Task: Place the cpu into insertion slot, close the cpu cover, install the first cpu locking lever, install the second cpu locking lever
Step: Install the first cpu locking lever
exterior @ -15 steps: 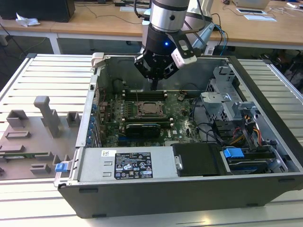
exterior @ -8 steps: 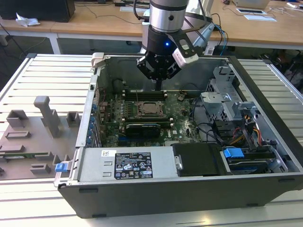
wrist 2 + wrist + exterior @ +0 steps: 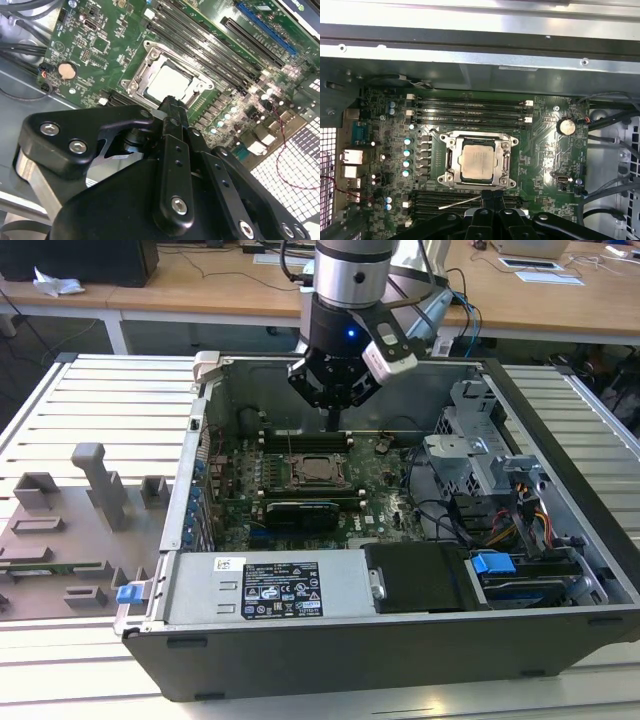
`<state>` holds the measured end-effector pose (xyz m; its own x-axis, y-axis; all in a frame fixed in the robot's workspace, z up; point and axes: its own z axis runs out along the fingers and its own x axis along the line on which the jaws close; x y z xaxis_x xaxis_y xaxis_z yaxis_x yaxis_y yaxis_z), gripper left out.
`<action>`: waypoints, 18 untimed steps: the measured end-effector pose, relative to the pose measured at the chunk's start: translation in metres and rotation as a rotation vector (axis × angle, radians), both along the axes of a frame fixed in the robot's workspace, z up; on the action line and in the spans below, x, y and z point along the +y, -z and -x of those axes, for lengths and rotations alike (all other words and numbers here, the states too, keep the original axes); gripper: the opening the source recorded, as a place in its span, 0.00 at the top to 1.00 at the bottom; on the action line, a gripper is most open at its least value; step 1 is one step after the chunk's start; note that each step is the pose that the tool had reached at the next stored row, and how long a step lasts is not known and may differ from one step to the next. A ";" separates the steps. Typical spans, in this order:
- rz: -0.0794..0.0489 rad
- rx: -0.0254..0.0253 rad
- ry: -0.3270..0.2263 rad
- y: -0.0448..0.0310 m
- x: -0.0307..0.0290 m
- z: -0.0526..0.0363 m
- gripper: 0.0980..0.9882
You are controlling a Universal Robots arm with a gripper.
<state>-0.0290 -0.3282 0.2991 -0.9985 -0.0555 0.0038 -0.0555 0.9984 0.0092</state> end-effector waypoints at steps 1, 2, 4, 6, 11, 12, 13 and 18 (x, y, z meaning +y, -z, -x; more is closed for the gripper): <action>0.000 -0.0003 0.000 0.0000 0.0000 0.0020 0.99; 0.000 -0.0006 0.000 0.0000 0.0000 0.0036 0.99; 0.000 -0.0016 0.000 0.0000 0.0000 0.0105 0.99; 0.000 -0.0020 0.000 0.0000 0.0000 0.0156 0.99; 0.000 -0.0033 0.000 0.0000 0.0000 0.0294 0.99; 0.000 -0.0033 0.000 0.0000 0.0000 0.0311 0.99; 0.000 -0.0034 0.000 0.0000 0.0000 0.0329 0.99; 0.000 -0.0037 0.000 0.0001 0.0000 0.0424 0.99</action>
